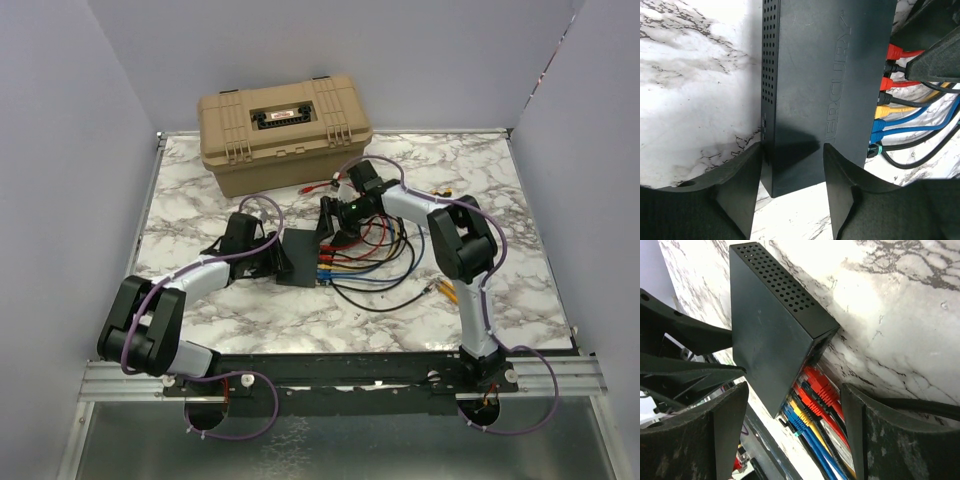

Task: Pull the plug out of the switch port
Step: Adjust the switch port at the center of the board.

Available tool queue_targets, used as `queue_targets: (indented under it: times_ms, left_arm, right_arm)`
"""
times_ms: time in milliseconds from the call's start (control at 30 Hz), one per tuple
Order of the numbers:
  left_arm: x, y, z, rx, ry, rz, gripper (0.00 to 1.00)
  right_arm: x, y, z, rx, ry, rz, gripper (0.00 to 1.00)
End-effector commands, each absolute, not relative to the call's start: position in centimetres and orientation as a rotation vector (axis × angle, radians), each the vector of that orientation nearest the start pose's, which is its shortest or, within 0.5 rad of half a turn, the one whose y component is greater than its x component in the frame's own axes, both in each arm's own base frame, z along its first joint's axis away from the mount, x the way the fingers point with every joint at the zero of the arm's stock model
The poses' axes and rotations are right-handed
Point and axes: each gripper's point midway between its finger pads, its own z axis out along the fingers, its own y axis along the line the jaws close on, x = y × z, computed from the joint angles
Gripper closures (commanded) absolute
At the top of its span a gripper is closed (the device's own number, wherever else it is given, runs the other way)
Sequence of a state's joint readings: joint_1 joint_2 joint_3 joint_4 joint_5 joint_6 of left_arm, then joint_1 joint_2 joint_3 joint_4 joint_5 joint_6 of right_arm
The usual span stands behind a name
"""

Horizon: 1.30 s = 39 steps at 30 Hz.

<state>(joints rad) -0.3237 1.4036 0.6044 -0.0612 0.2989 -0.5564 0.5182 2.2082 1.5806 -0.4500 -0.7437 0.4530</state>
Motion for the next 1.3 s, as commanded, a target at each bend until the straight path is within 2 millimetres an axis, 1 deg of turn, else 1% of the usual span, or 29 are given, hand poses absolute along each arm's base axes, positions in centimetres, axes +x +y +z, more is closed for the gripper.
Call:
queue_targets:
  times_ms: [0,167,233,367,500,600,633,733,867,900,1000,1067,1167,1267]
  left_arm:
    - [26.7,-18.4,4.2,-0.097,2.531,-0.839,0.5]
    - [25.4,-19.1,4.3,-0.078,2.54,-0.879,0.53]
    - [24.7,-19.6,4.5,-0.053,2.542,-0.913,0.54]
    - [23.5,-20.1,4.6,-0.069,2.558,-0.935,0.55]
    - [22.6,-19.8,4.3,-0.072,2.588,-0.894,0.56]
    - [22.7,-18.5,3.8,-0.084,2.617,-0.779,0.49]
    - [23.0,-17.8,3.7,-0.095,2.621,-0.723,0.47]
    - [24.2,-16.8,4.3,-0.102,2.604,-0.615,0.41]
    - [25.8,-15.9,5.8,-0.096,2.553,-0.525,0.31]
    - [26.1,-15.7,6.2,-0.095,2.537,-0.504,0.29]
    - [27.2,-14.9,7.5,-0.094,2.487,-0.44,0.23]
    - [27.9,-14.3,8.3,-0.105,2.446,-0.392,0.12]
    - [28.7,-13.2,9.8,-0.132,2.381,-0.333,0.02]
    - [29.4,-12.1,11.3,-0.172,2.309,-0.274,0.01]
  right_arm:
    - [31.4,33.3,3.2,-0.417,2.854,1.281,0.22]
    - [29.5,33.2,3.2,-0.422,2.899,1.37,0.26]
    - [28.4,33.0,3.2,-0.42,2.918,1.414,0.27]
    - [26.9,32.5,3.3,-0.441,2.947,1.446,0.26]
    - [26.4,32.3,3.3,-0.464,2.954,1.44,0.25]
    - [27.3,32.1,3.6,-0.479,2.934,1.345,0.21]
    - [27.9,32.0,4.0,-0.48,2.916,1.302,0.19]
    - [29.9,31.6,5.6,-0.484,2.843,1.156,0.12]
    - [32.2,30.6,8.8,-0.477,2.722,0.973,0.08]
    - [32.6,30.2,10.0,-0.469,2.681,0.936,0.07]
    - [33.4,28.9,12.1,-0.424,2.591,0.831,0.02]
    - [33.7,27.9,13.2,-0.392,2.539,0.767,0.0]
    - [34.3,26.4,14.8,-0.34,2.465,0.673,0.0]
    - [34.8,24.9,16.0,-0.298,2.412,0.581,0.0]
